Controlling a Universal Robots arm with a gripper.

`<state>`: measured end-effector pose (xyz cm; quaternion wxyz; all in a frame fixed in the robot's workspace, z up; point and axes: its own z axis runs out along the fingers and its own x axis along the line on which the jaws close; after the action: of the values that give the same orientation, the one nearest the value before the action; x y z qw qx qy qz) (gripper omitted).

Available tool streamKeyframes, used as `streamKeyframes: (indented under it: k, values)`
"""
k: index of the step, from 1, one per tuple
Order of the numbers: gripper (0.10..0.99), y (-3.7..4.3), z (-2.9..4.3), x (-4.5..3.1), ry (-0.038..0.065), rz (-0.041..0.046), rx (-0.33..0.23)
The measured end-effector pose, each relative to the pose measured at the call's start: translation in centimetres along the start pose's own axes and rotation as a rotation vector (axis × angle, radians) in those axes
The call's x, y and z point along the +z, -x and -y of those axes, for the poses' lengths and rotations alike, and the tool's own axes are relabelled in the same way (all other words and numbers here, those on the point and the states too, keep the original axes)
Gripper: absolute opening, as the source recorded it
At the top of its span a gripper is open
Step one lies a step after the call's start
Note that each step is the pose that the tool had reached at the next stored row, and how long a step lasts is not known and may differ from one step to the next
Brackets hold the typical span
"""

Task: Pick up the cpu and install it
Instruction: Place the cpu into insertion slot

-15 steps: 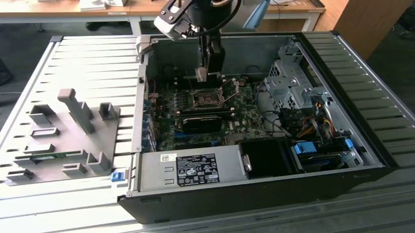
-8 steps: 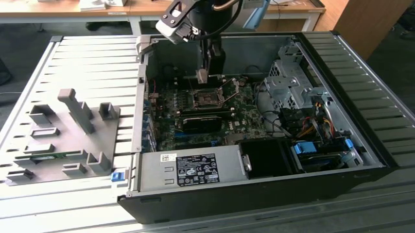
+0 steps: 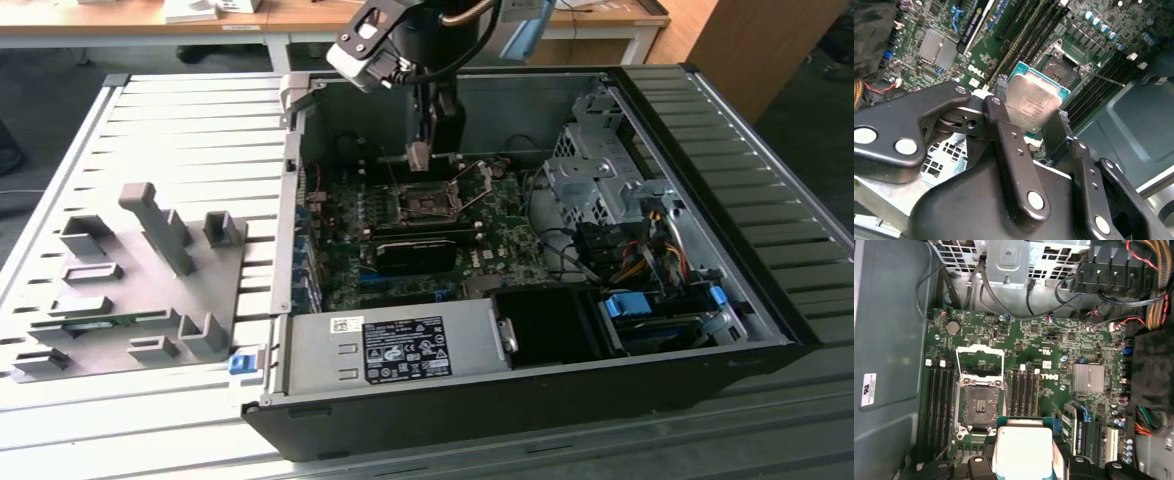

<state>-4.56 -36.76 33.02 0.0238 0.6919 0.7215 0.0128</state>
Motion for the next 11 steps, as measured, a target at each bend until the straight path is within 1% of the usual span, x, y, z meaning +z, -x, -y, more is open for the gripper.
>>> streamKeyframes:
  k: [8,11]
  values:
    - [0.525,-1.13,-0.21,0.61,0.0,0.0006,0.01]
    - [0.525,-1.26,-0.25,1.02,0.0,0.0001,0.011]
